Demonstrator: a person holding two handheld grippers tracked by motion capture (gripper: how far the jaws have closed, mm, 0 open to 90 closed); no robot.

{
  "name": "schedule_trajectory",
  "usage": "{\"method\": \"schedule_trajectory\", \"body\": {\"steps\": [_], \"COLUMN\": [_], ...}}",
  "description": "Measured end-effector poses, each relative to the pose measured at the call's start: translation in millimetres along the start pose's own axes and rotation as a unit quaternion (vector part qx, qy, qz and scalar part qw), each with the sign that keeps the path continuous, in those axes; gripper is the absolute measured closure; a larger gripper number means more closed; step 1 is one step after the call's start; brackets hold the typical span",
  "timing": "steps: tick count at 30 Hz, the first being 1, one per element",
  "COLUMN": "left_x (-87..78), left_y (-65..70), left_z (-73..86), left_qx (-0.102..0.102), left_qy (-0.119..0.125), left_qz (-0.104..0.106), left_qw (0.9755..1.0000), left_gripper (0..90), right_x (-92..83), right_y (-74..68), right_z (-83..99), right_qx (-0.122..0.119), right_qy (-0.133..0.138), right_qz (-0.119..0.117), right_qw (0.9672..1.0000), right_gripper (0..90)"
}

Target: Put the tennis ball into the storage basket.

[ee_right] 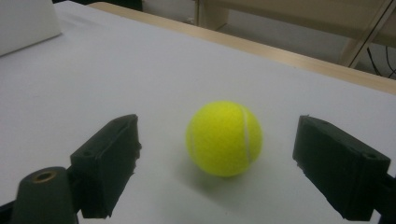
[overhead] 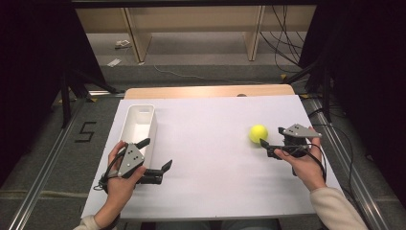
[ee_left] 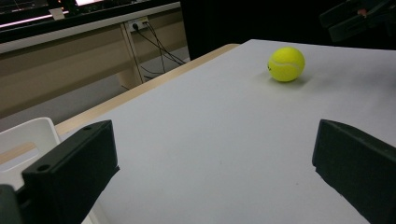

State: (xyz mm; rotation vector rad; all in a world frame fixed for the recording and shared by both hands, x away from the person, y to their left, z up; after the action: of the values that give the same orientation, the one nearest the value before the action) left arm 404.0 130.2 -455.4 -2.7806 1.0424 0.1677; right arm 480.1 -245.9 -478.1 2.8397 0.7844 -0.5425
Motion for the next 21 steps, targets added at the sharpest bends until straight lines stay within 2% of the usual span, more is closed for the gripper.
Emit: {"method": "schedule_trajectory", "body": {"steps": [3, 9, 21], "left_x": [-0.2, 0.1, 0.1], "left_y": [-0.2, 0.0, 0.1], "left_z": [-0.8, -0.6, -0.7], "left_qx": [-0.002, 0.0, -0.001], "left_qy": [0.002, 0.002, 0.002], "left_qz": [-0.001, 0.0, 0.001], "left_qw": [1.0, 1.0, 1.0], "left_gripper": [0.0, 0.0, 0.0], "right_x": [8.6, 22.3, 50.6], "right_y": [2.1, 2.7, 8.3], "right_z": [0.9, -1.4, 3.4], "right_qx": [-0.003, 0.0, -0.002], "right_qy": [-0.006, -0.006, -0.026], "right_qz": [0.009, 0.012, 0.028], "right_qw": [0.9999, 0.9999, 0.9993], "right_gripper": [15.5, 15.4, 15.5]}}
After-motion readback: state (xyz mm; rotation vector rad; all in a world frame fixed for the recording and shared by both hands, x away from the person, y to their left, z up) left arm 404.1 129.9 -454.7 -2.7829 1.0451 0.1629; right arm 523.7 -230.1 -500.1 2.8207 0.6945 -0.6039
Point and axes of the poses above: each handheld gripper's, and its own axes: x roughly forward along the jaws, z roughly out of its underside, y roughly to its right, the point moved 9 cm from there along x, roughly forward along the jaws, and after that the axes turned 5 degrees about y, right-handed, at the moved point
